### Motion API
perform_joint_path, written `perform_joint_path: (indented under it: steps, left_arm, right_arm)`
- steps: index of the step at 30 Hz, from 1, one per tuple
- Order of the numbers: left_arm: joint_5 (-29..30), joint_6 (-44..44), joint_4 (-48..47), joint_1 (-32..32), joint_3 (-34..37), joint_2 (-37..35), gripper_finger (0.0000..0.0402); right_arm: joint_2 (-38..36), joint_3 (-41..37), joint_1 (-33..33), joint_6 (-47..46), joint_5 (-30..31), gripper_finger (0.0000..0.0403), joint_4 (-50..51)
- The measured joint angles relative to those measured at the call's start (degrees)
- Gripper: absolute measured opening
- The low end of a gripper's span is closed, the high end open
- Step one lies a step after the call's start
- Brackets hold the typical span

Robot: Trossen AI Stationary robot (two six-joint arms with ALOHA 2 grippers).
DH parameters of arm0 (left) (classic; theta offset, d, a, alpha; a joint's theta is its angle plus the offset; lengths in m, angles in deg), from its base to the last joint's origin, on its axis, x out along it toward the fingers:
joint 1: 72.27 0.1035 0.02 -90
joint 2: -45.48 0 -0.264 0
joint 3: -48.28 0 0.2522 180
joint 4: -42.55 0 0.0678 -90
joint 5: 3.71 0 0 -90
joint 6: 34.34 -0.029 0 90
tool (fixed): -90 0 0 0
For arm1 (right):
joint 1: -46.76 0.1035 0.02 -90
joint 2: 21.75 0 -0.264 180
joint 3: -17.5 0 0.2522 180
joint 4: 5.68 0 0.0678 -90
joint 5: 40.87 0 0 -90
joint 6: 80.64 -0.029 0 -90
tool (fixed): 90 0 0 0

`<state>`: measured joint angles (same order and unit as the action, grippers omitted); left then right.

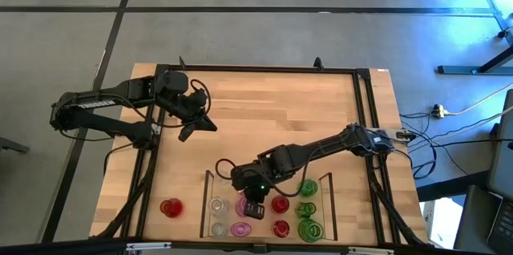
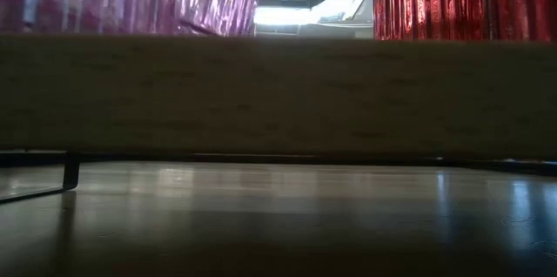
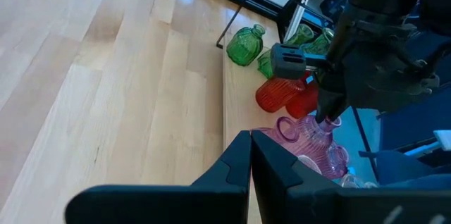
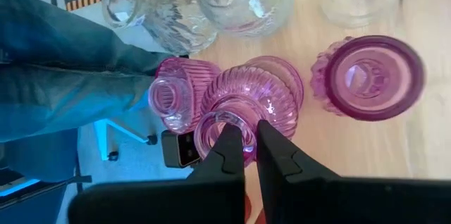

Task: Sort vases onto shelf
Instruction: Put the purple vase aligned with the other purple vases on the shelf

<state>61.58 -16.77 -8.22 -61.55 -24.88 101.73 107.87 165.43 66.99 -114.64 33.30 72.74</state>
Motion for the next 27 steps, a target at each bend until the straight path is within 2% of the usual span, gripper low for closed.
perform_joint_path:
  steps: [27]
  left_arm:
    - [0.01, -0.17, 0.00, 0.00, 0.00, 0.00, 0.0005]
  right_arm:
    - [-0.04, 0.00, -0.02, -0.32, -0.27, 0.0001, -1.61]
